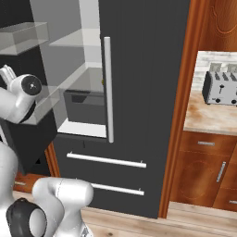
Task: Retrieve the apple and orange from the fridge and place them into the bowl on the dining table.
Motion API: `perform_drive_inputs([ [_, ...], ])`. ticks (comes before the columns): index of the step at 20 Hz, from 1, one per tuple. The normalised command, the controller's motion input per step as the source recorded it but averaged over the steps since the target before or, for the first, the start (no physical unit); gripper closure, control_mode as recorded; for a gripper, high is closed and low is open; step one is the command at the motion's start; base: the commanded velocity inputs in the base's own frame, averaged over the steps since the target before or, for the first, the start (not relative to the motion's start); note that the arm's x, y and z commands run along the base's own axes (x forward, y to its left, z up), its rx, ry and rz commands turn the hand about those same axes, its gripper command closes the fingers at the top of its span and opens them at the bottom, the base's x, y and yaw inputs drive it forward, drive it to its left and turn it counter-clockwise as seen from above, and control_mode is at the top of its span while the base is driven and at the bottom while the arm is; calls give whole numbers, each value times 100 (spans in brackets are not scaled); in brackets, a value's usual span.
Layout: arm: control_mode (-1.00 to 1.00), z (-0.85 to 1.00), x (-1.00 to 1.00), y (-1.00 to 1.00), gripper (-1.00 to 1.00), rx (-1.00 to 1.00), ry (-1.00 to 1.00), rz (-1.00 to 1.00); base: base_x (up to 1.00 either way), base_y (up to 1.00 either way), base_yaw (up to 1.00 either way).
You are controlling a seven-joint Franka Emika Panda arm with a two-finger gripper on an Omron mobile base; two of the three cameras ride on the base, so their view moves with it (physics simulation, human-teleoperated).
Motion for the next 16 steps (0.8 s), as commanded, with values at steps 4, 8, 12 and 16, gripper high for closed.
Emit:
perform_drive_inputs([
  [4,-100,34,-50,-95,-100,-16,-5,-12,0,0,0],
  [8,-100,11,-38,-91,-100,-41,-6,-7,0,0,0],
  [12,-100,0,-8,-99,-100,-57,-34,-6,0,0,0],
  [16,-100,-5,-1,-100,-100,-51,-38,-8,0,0,0],
])
